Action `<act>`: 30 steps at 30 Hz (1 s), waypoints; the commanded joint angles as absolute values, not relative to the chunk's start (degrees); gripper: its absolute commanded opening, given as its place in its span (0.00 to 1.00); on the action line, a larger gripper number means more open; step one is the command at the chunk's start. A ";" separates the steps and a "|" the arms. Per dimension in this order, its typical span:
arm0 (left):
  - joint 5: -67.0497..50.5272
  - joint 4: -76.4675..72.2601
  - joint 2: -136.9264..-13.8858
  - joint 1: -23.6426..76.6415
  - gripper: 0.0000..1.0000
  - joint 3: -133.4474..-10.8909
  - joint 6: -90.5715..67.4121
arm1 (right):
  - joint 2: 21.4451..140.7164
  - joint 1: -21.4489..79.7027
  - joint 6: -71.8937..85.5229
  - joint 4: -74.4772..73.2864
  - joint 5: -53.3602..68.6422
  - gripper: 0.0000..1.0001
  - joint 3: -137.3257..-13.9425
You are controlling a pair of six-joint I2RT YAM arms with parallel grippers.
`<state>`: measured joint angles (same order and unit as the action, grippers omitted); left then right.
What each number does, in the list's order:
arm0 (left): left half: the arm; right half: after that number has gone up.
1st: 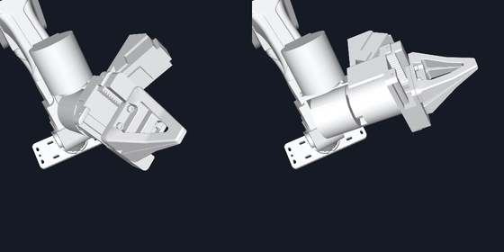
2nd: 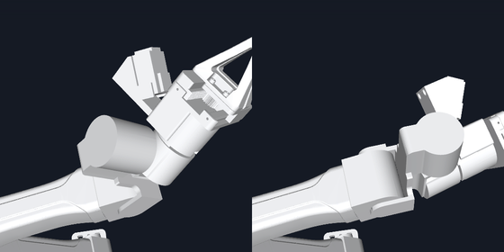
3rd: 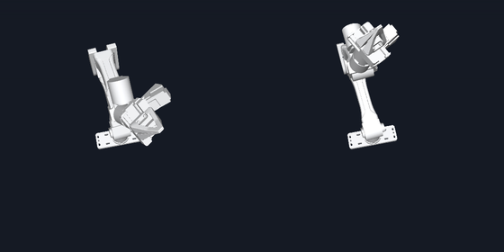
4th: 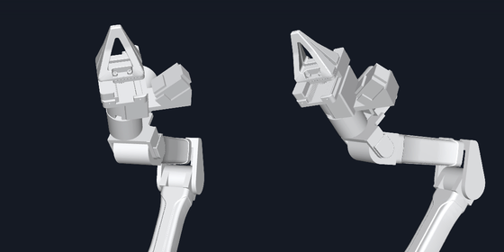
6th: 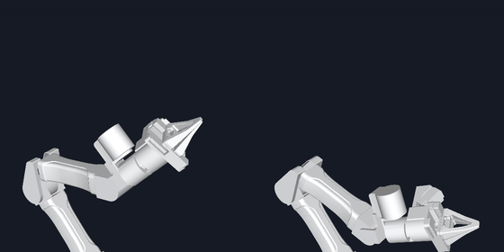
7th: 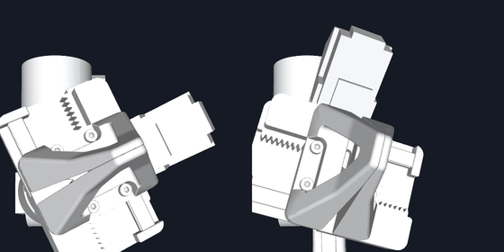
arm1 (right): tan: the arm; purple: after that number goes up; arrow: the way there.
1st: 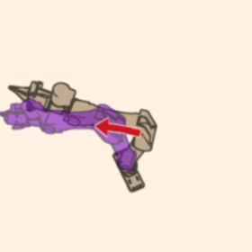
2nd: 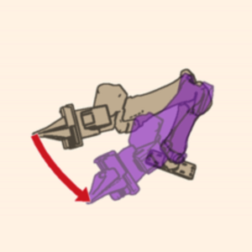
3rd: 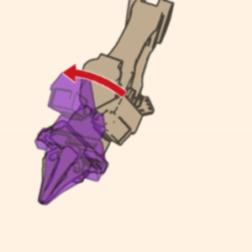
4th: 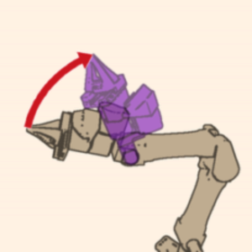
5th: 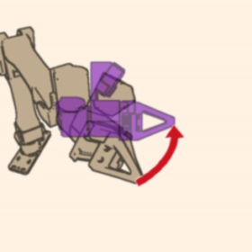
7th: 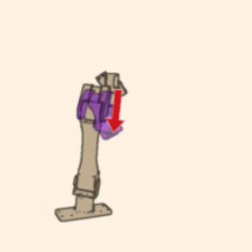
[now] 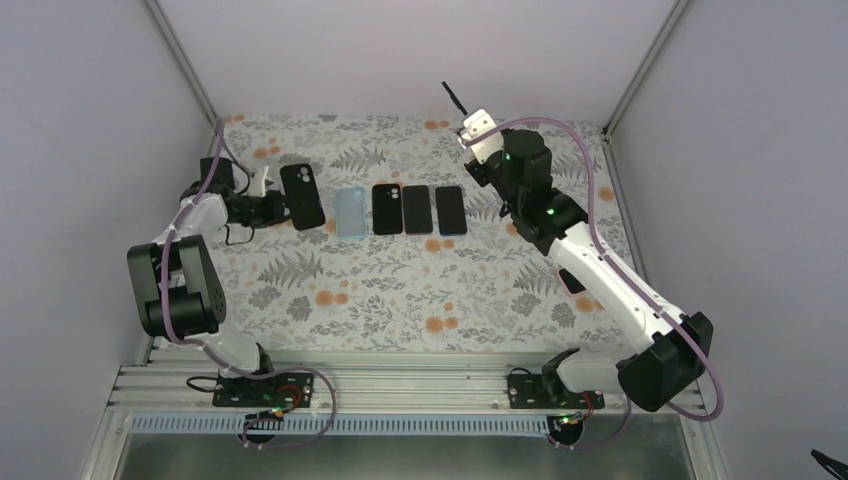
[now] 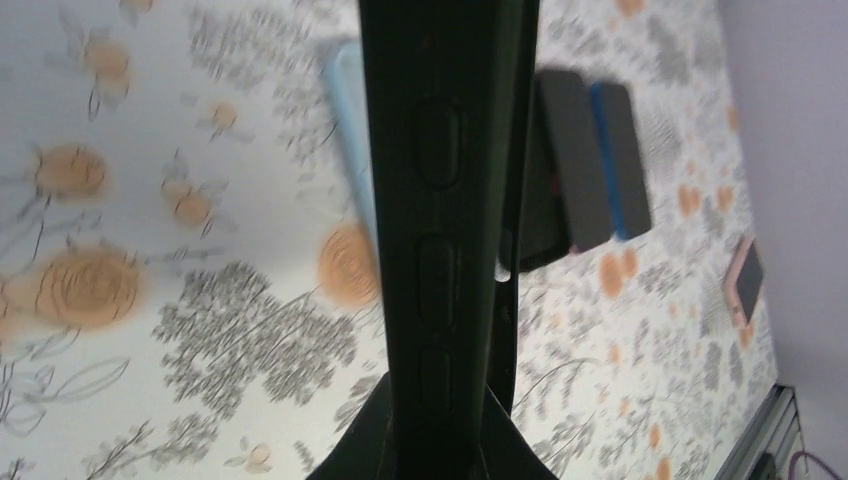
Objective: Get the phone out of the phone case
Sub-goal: Place the phone case at the center of the board.
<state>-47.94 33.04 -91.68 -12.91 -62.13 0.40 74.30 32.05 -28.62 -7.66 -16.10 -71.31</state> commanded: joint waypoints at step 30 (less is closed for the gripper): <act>-34.17 39.86 -117.22 -7.79 0.02 -74.44 9.04 | 72.49 28.75 -24.62 -5.87 -12.65 0.04 -68.91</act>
<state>-39.75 41.74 -114.69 -9.08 -72.66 8.43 74.30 29.41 -26.13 -9.02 -13.06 -69.32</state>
